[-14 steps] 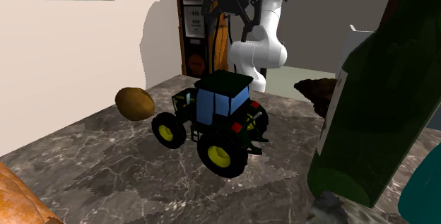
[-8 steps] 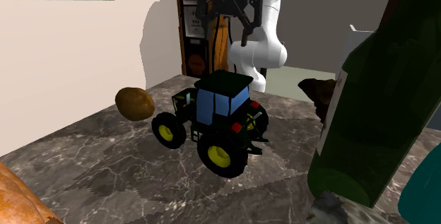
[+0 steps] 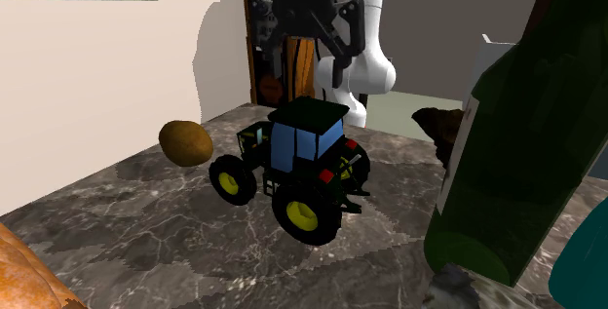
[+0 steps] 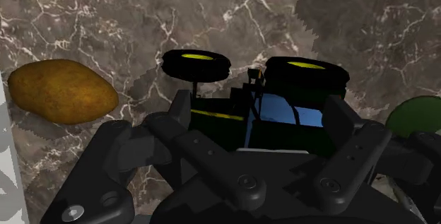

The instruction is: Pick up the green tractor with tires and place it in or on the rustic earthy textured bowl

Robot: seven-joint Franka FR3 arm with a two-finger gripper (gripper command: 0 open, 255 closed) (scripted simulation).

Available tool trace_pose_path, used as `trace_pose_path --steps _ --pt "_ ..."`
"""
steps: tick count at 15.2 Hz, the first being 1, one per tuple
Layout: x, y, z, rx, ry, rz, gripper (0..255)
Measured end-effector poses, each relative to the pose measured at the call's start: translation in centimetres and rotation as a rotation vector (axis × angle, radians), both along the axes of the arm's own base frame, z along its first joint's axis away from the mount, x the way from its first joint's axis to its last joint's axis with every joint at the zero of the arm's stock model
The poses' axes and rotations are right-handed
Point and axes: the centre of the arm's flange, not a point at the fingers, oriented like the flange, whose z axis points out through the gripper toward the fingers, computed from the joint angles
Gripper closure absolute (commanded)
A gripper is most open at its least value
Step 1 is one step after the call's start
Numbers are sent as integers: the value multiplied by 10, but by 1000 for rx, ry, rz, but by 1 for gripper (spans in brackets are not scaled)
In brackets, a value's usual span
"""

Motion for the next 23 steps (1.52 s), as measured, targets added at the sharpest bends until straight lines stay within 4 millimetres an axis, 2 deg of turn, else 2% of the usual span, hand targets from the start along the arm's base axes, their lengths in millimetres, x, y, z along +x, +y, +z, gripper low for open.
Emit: trace_pose_path --steps 2,8,14,15,23 --pt "8 1 -9 4 11 -2 0" --pt "6 3 -38 5 15 -3 0" --pt "6 2 -42 5 15 -3 0" --pt "6 2 -42 5 15 -3 255" --pt "6 2 -42 5 15 -4 255"
